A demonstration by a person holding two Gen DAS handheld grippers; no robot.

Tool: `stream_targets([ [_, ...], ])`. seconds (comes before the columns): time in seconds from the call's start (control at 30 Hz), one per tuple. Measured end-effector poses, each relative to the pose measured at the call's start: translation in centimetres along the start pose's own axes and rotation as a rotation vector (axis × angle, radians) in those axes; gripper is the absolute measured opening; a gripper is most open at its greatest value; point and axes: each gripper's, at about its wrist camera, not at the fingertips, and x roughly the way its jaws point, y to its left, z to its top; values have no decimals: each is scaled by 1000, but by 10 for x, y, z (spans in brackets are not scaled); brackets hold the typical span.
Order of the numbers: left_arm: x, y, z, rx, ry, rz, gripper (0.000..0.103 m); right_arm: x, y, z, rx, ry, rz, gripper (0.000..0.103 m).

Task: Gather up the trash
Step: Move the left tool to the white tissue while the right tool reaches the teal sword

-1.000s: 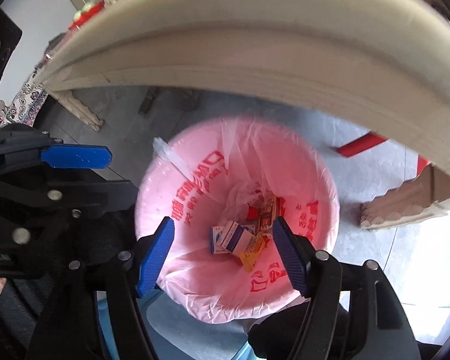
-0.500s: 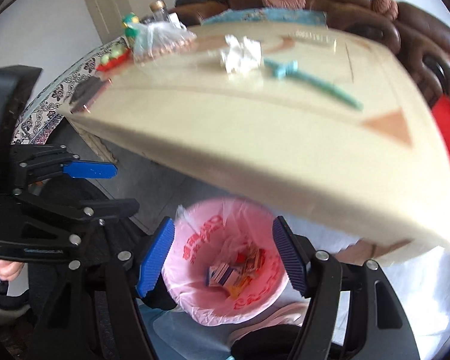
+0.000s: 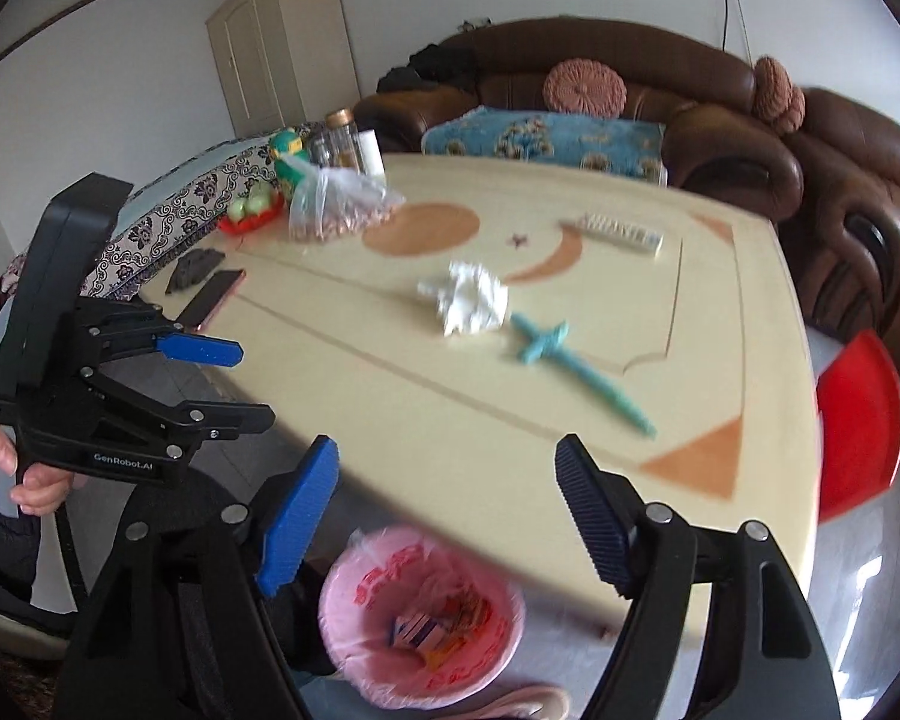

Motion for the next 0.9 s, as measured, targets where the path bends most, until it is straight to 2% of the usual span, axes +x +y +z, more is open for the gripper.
stream_targets([
  [0.2, -3, 7, 38, 27, 9, -5, 62, -1, -9, 34, -48, 4, 18, 74],
  [0.5, 22, 9, 77, 92, 62, -21, 63, 40, -34, 56, -75, 105, 70, 75],
  [0.9, 106, 28, 118, 155, 167, -36, 63, 127, -82, 66, -117, 236, 102, 76],
])
